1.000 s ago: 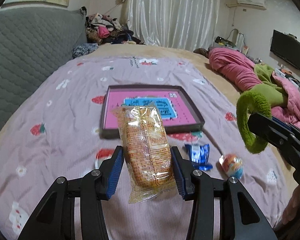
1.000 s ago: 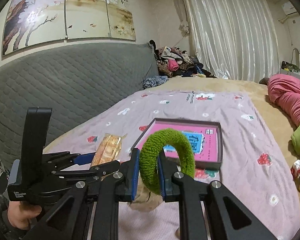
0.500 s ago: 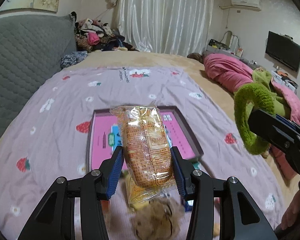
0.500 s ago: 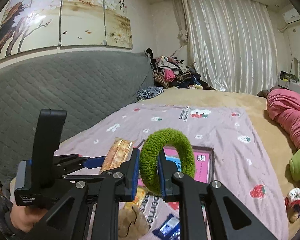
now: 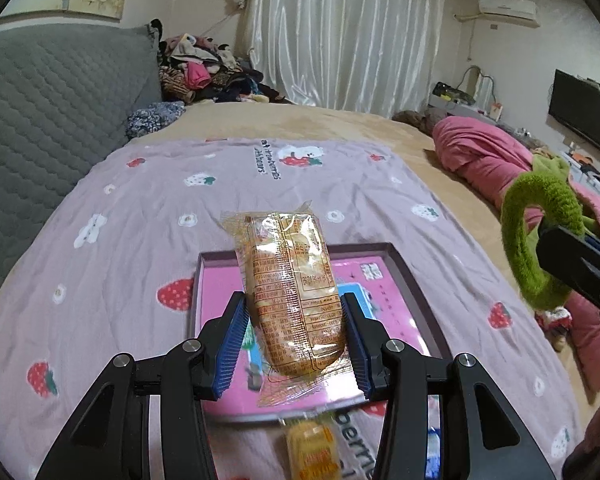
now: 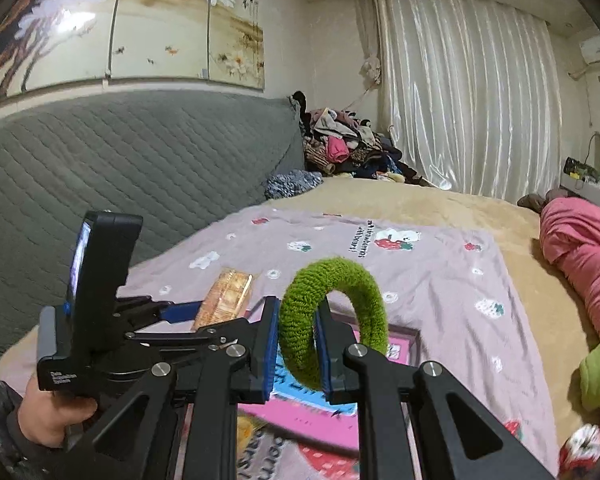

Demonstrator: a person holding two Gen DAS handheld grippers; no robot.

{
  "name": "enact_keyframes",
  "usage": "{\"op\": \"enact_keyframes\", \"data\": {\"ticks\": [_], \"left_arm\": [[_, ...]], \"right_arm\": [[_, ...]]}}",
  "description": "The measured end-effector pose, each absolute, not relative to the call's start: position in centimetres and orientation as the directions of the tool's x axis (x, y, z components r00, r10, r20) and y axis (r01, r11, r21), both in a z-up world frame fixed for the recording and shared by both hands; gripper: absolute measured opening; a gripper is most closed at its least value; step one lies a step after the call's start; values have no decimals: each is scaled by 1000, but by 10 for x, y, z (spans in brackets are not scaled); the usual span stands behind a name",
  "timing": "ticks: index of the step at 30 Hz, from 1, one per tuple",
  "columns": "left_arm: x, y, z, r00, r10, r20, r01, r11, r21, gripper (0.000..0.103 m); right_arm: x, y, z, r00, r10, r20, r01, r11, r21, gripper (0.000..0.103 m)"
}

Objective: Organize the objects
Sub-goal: 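Carry the cracker pack and green ring with both grippers over the tray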

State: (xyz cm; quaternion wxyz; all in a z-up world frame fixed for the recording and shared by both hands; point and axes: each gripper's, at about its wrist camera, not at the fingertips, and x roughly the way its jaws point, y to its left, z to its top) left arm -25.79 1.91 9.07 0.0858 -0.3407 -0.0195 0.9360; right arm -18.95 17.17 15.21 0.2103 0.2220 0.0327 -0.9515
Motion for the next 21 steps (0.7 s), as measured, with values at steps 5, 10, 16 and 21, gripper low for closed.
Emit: {"op": "enact_keyframes", "data": {"ticks": [5, 10, 16, 21], "left_arm": [[-289, 19, 86, -746, 162, -646, -141, -986, -84, 49], [-327, 17, 68, -722, 166, -672, -132, -986, -101, 49], [-364, 14, 31, -672, 167, -721, -145, -985, -93, 49], [-388, 6, -2, -617, 163, -770, -148, -985, -90, 49]], "right_arm": [[-231, 168, 150, -794, -365, -486, 405, -914, 24, 17], [-271, 166, 130, -754, -352, -555, 406, -914, 29, 17], [-313, 162, 89, -684, -314, -658, 395, -918, 27, 18], [-341, 161, 53, -609, -287, -740, 388, -921, 38, 18]]}}
